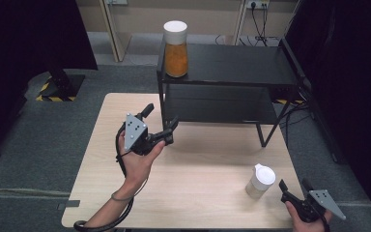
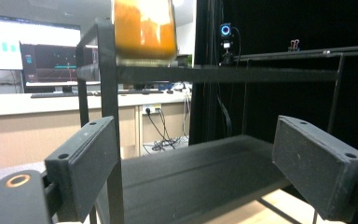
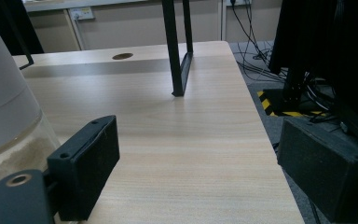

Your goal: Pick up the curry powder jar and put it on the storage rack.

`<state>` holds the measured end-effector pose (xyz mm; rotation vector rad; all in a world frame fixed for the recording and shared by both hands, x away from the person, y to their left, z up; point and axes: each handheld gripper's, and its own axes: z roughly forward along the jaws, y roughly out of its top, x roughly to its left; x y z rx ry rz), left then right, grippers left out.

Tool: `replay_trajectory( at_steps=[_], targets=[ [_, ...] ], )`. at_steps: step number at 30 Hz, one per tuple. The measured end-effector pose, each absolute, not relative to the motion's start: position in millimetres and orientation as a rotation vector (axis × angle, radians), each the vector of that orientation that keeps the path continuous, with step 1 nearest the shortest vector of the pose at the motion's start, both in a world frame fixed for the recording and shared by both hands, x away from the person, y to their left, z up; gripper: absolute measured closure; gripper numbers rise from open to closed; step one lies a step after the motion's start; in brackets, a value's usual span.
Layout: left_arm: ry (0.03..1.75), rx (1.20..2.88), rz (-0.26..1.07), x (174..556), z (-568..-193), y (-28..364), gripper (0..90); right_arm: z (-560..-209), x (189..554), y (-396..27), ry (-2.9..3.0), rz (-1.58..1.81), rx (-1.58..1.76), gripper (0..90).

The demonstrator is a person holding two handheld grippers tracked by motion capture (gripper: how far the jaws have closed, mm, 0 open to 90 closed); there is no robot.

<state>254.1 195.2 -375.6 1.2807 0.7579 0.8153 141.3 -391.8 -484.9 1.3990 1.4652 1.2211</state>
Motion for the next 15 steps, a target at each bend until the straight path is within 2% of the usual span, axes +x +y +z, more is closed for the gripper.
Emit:
replay_trajectory(
  at_steps=[15],
  targets=[
    [0.785, 1.332, 0.786, 249.2, -418.3, 198.1, 12.1, -485.0, 141.2, -391.5, 1.464, 1.221, 1.400, 13.1]
  ],
)
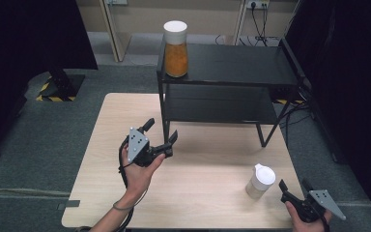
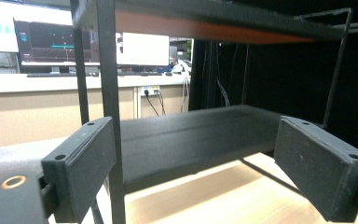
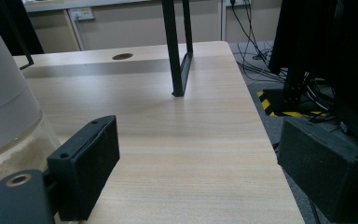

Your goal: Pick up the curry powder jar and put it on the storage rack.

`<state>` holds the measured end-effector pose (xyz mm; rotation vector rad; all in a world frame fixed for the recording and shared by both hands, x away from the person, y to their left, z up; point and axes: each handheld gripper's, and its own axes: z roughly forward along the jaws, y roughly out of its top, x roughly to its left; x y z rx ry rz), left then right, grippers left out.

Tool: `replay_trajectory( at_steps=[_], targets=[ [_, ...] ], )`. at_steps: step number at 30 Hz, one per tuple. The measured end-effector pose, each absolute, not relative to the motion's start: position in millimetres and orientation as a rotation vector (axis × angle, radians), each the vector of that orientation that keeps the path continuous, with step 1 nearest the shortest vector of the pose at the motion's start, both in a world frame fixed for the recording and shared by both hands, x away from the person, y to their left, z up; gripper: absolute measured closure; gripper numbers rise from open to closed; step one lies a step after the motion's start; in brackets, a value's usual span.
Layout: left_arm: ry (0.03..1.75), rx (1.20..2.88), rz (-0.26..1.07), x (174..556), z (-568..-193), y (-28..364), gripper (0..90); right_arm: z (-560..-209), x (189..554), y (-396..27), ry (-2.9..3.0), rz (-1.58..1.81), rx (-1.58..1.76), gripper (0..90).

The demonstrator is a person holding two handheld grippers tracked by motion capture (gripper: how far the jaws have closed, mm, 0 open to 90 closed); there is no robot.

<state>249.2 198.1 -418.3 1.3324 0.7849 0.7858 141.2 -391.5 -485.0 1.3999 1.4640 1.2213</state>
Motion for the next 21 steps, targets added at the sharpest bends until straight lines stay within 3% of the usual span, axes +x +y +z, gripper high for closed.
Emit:
replay_trajectory(
  at_steps=[21],
  targets=[
    [0.816, 1.389, 0.728, 244.2, -461.9, 205.9, 11.4, -484.9, 140.9, -391.3, 1.465, 1.220, 1.399, 13.1]
  ],
)
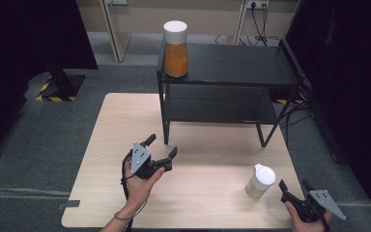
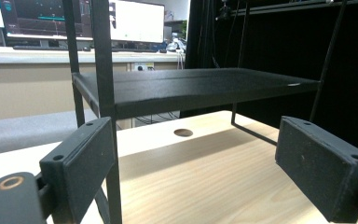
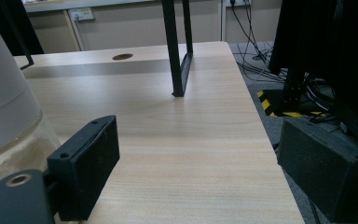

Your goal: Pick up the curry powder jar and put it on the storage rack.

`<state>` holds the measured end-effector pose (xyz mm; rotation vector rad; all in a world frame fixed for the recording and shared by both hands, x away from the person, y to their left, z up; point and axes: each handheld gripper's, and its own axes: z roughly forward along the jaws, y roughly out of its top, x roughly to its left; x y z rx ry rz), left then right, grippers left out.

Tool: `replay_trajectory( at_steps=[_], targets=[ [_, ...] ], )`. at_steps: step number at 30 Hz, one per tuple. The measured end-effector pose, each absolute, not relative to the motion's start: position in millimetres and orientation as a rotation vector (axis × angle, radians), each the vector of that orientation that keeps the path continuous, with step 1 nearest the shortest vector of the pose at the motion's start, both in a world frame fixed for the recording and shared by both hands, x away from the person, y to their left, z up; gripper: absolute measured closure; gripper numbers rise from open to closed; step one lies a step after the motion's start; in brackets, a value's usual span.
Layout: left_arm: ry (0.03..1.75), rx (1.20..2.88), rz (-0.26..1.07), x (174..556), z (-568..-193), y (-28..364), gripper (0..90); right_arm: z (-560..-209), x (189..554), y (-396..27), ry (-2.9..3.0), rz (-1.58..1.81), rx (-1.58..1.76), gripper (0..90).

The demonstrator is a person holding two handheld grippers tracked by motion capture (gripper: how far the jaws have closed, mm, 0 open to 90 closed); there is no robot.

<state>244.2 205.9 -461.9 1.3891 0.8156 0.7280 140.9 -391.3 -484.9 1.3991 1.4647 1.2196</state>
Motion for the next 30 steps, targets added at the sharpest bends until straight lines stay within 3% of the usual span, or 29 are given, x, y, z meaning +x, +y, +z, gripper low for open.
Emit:
replay_trajectory(
  at_steps=[17, 30],
  targets=[
    [0.858, 1.438, 0.637, 247.2, -490.9, 213.7, 11.3, -485.2, 140.4, -391.1, 1.461, 1.221, 1.400, 13.1],
    [0.863, 1.462, 0.646, 248.2, -511.6, 211.7, 10.9, -486.2, 139.7, -391.2, 1.456, 1.226, 1.396, 13.1]
  ],
)
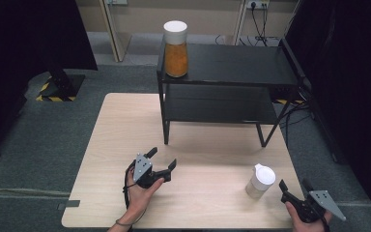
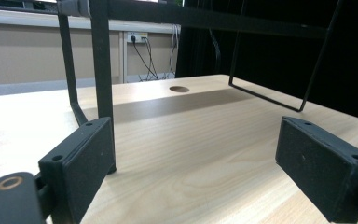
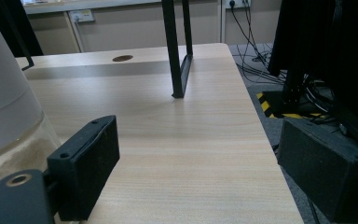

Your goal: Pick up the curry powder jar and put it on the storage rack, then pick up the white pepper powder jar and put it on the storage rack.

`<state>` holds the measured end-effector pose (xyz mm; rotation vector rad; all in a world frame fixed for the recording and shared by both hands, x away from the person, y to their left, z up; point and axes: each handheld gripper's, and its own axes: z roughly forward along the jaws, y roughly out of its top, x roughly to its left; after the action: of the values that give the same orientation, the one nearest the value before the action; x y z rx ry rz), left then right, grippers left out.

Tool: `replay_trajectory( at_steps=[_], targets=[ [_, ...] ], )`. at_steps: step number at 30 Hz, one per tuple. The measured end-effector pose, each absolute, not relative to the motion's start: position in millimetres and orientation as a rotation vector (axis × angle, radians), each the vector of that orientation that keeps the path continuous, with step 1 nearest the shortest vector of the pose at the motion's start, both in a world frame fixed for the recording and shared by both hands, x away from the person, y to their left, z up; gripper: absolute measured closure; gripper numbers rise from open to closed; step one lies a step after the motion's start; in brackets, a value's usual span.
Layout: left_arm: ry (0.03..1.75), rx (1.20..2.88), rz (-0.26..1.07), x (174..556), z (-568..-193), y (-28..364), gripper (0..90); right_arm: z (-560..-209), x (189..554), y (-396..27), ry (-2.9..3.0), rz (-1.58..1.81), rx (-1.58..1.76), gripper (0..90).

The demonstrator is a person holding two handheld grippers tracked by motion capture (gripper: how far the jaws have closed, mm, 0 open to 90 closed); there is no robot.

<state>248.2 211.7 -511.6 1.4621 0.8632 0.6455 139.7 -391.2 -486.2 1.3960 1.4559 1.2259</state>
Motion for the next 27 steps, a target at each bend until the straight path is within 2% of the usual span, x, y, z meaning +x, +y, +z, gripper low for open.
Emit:
replay_trajectory(
  at_steps=[27],
  targets=[
    [0.868, 1.477, 0.636, 248.7, -519.0, 211.0, 10.8, -488.2, 138.7, -394.8, 1.461, 1.248, 1.378, 12.7]
  ],
)
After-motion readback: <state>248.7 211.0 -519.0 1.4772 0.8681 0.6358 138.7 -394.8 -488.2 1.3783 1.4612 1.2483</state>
